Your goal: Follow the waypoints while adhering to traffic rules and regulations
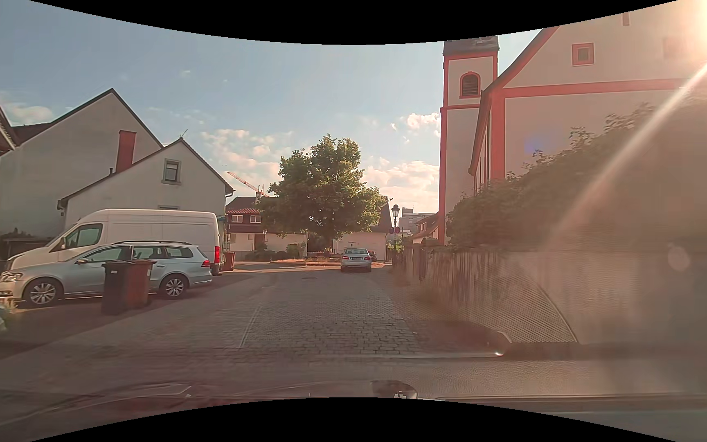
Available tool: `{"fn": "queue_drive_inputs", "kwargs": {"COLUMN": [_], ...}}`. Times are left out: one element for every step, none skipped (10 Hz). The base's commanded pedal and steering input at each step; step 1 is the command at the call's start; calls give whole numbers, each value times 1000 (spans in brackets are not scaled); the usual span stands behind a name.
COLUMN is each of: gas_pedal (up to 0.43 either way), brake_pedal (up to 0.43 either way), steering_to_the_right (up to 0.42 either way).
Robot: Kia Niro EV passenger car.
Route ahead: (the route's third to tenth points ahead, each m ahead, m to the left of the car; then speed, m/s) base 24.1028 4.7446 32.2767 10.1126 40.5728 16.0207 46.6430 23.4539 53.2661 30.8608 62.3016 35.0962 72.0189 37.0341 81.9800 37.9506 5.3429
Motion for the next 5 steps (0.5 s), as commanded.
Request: {"fn": "queue_drive_inputs", "kwargs": {"gas_pedal": [39, 39, 39, 39, 39], "brake_pedal": [0, 0, 0, 0, 0], "steering_to_the_right": [-1, -2, -5, -5, -3]}}
